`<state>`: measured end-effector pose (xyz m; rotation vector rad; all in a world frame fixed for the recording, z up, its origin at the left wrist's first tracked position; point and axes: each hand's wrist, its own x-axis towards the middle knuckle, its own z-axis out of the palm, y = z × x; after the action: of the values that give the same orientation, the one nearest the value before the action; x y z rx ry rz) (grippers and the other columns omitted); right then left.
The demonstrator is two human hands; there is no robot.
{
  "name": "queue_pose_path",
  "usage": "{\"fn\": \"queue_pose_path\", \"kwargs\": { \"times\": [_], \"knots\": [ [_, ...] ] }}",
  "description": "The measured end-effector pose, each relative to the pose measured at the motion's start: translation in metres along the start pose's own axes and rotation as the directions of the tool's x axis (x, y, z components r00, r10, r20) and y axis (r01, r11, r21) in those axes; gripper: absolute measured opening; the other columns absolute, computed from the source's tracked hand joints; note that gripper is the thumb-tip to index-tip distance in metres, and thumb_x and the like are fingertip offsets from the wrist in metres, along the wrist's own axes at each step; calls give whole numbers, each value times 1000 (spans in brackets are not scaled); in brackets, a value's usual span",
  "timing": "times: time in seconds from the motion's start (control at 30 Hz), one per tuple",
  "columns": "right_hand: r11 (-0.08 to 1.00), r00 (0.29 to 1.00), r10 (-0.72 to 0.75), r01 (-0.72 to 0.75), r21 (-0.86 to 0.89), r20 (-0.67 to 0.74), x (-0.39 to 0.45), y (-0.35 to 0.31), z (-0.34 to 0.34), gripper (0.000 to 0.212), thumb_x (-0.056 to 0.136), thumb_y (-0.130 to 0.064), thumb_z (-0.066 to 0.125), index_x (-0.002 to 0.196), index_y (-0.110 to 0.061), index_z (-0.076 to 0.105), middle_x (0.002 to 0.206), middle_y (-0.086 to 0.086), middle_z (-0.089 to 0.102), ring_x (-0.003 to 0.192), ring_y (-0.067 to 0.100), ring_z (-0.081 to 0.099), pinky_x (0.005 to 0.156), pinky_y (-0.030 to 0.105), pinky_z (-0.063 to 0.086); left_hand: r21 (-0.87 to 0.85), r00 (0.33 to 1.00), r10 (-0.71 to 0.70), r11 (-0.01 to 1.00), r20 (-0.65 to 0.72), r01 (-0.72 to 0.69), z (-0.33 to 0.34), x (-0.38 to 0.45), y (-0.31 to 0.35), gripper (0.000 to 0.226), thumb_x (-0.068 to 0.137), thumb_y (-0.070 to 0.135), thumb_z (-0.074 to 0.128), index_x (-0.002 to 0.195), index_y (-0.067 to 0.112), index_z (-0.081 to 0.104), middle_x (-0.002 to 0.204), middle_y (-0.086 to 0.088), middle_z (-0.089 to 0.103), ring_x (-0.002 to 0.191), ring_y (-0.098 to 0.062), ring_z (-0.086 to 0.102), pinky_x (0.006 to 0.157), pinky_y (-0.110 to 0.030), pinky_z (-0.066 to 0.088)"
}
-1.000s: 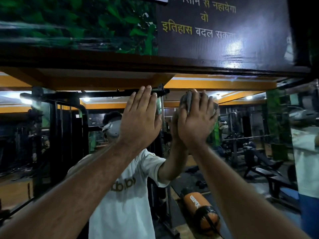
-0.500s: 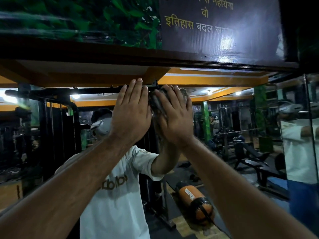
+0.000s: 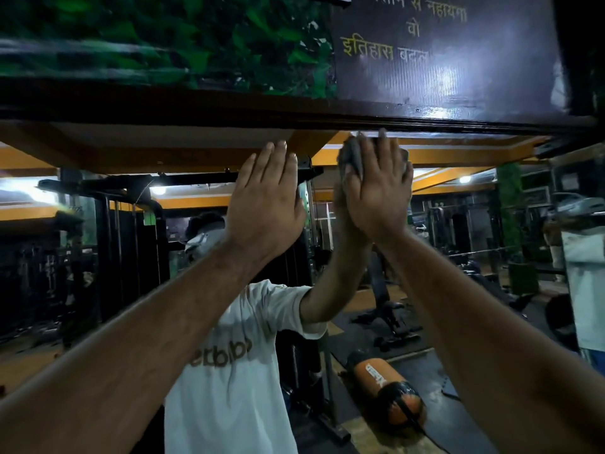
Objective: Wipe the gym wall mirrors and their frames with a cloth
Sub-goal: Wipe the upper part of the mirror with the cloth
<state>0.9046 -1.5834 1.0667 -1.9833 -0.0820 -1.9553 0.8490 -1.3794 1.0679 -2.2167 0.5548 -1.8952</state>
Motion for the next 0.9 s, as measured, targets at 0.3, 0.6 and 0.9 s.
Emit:
{"fn": "queue_pose_path", "kwargs": {
  "times": [0.3, 0.6, 0.9],
  "knots": [
    [999, 988, -36, 41, 31, -151, 19, -11, 8, 66, 103, -52, 30, 161, -22, 37, 170, 15, 24, 157, 33, 23, 122, 59, 23, 63, 996, -88, 994, -10, 88, 9, 21, 3, 68, 104, 44, 38, 155, 0, 29, 166, -21, 20, 155, -32, 15, 127, -47, 11],
    [950, 961, -148, 204, 237, -235, 16, -18, 12, 52, 99, -43, 55, 144, -17, 56, 165, 12, 37, 156, 33, 26, 125, 57, 22, 86, 993, -104, 990, -63, 109, 17, 19, 7, 71, 102, 45, 24, 154, -2, 32, 164, -22, 23, 155, -34, 17, 126, -49, 15],
    [953, 949, -299, 303, 25, -102, 17, 4, 11, 68, 102, -62, 33, 162, -30, 34, 170, 3, 29, 159, 27, 20, 126, 56, 15, 138, 997, -76, 987, -20, 78, 15, 17, 5, 74, 103, 49, 13, 157, -1, 24, 166, -22, 17, 156, -34, 11, 127, -48, 10]
  ]
}}
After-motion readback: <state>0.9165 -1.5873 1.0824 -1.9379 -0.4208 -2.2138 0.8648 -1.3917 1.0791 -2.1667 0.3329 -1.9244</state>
